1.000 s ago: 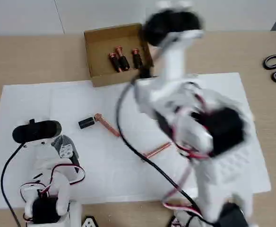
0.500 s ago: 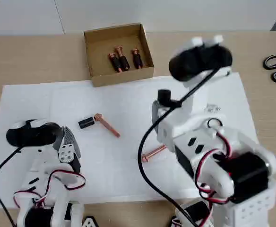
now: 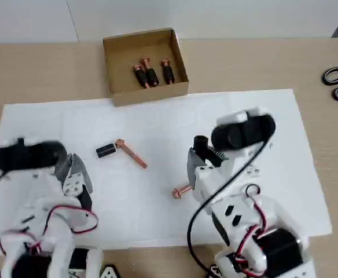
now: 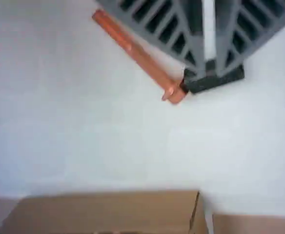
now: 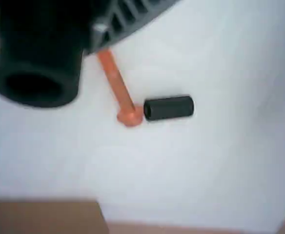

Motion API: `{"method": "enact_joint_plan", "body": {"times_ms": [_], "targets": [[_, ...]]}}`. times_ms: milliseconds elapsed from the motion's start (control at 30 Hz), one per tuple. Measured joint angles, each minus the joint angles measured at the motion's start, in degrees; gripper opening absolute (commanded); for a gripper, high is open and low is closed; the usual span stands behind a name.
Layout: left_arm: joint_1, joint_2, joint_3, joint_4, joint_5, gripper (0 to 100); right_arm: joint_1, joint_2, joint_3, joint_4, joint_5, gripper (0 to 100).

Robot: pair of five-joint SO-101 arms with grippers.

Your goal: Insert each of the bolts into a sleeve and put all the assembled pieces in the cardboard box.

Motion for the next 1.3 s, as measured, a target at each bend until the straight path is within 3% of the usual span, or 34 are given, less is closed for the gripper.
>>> {"method": "enact_joint_plan", "body": {"times_ms": [133, 400, 700, 1300], "targets": [[0.0, 13.6, -5.3, 1.1, 3.3, 1, -0.1, -9.7, 9.1, -5.7, 1.5, 0.5], [3.9, 31.6, -13.4, 1.1, 15.2, 1, 0.0, -25.1, 20.8, -7.1, 12.5, 0.4], [12.6, 42.7, -18.8, 1.1, 22.2, 1, 6.2, -25.1, 25.3, -14.3, 13.7, 0.4], [12.9, 52.7, -20.2, 0.4, 26.4, 1, 6.9, -25.1, 25.6, -16.5, 13.7, 0.4]]}}
